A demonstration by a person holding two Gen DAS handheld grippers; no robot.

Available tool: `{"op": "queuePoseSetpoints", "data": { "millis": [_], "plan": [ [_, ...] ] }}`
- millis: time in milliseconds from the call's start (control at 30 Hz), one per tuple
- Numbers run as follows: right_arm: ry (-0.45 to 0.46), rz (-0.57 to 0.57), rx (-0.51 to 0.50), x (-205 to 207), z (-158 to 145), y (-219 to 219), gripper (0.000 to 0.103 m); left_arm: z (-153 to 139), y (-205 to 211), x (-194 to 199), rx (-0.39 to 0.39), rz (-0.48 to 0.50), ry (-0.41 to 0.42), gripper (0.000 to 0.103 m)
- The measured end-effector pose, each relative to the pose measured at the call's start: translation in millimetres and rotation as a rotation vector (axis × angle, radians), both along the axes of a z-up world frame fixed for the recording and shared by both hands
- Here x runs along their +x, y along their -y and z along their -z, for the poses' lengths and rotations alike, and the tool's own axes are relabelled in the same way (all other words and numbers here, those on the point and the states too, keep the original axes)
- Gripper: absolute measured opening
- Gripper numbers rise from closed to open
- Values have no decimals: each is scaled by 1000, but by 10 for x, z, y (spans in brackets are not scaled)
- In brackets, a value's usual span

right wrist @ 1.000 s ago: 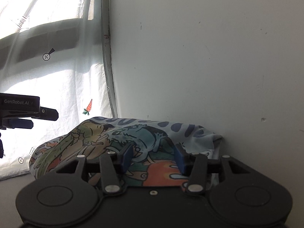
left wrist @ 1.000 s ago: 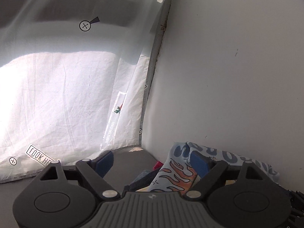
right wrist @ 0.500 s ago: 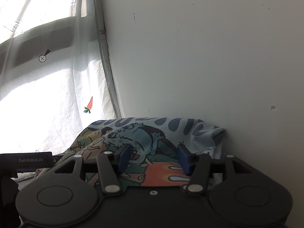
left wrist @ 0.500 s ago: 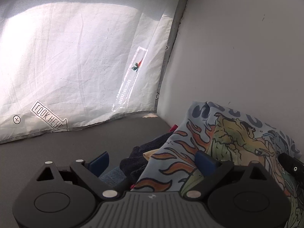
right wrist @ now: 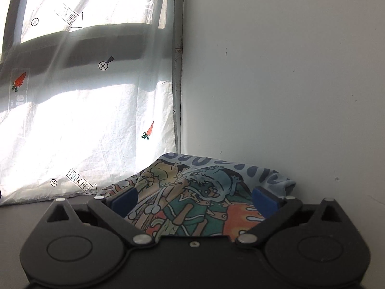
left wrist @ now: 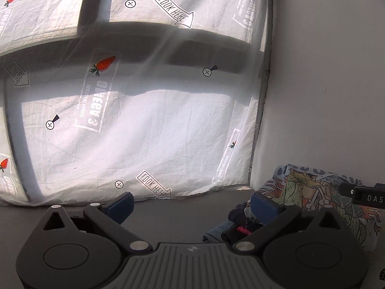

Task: Fold clothes

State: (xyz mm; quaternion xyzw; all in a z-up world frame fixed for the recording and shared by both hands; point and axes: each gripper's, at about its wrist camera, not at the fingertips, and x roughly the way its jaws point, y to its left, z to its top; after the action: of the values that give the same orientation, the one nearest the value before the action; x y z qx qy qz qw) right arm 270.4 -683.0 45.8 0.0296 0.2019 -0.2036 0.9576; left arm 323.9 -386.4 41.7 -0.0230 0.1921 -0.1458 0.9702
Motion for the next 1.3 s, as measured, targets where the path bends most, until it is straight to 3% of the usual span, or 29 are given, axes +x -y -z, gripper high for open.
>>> {"op": "queuePoseSetpoints", "data": {
  "millis": [133, 433, 633, 900, 1300],
  "plan": [
    [-17, -102, -4, -159, 0, -456, 103, -68, -533, -445, -20, -98, 25, 103],
    [-22, -272, 47, -635, 36, -1688, 103, -97, -1464, -1145, -52, -295, -16, 103],
    [-25, -329, 59, -1112, 86, -2700, 103, -28, -2197, -1548, 35, -288, -123, 103],
    [-61, -396, 54, -1707, 139, -3878, 103, -1, -3008, -2230, 67, -301, -150, 103],
    [-169, -417, 92, -2594, 266, -4846, 103, -2, -3750, -3037, 156, -298, -189, 103]
  ]
}}
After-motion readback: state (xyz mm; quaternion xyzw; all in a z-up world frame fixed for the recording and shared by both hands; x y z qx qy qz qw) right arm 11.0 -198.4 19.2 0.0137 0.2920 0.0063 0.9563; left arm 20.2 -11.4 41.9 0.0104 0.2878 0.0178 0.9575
